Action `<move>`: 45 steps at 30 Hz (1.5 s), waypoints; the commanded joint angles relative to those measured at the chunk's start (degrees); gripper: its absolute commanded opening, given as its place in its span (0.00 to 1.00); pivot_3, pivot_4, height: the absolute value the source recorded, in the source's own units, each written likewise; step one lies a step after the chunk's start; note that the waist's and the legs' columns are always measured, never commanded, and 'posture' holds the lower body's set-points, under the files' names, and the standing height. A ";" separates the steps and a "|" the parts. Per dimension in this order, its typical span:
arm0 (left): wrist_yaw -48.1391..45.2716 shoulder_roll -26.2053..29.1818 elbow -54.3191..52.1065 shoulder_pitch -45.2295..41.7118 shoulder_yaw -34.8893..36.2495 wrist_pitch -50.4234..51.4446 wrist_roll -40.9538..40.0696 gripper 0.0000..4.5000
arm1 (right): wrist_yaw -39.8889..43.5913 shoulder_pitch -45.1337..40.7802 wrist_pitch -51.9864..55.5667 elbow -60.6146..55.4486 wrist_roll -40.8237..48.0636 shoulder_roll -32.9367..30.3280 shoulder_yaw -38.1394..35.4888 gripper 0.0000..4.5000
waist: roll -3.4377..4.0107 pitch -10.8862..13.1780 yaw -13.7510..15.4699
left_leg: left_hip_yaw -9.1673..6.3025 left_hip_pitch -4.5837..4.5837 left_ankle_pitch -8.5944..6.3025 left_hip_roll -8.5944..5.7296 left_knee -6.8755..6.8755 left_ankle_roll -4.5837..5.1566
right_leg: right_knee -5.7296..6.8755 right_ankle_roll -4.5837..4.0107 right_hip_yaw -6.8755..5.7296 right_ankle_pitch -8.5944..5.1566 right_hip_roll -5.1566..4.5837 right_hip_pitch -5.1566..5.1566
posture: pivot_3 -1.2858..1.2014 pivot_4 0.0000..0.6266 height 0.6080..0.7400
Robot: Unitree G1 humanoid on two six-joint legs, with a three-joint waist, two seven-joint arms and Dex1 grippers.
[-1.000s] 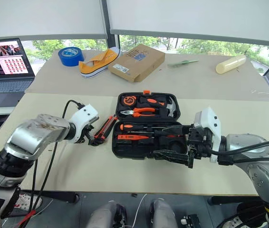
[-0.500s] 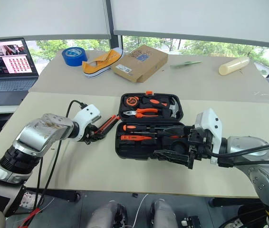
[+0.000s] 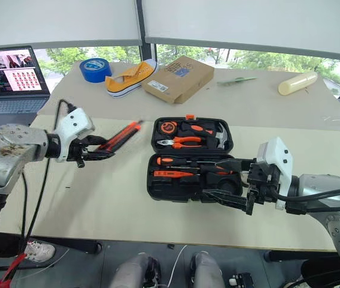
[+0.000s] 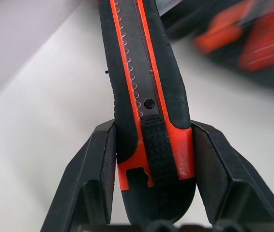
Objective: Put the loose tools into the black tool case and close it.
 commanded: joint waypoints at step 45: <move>-19.00 -21.68 6.95 -19.92 -20.59 12.55 10.73 0.91 | -8.48 7.17 -0.74 -7.21 -0.15 3.36 -3.74 1.00 | -0.01 0.00 -0.76 | -0.10 -0.09 0.01 0.00 0.12 0.09 | 0.05 0.12 0.05 -0.05 0.13 -0.03 | 0.52 0.24 0.93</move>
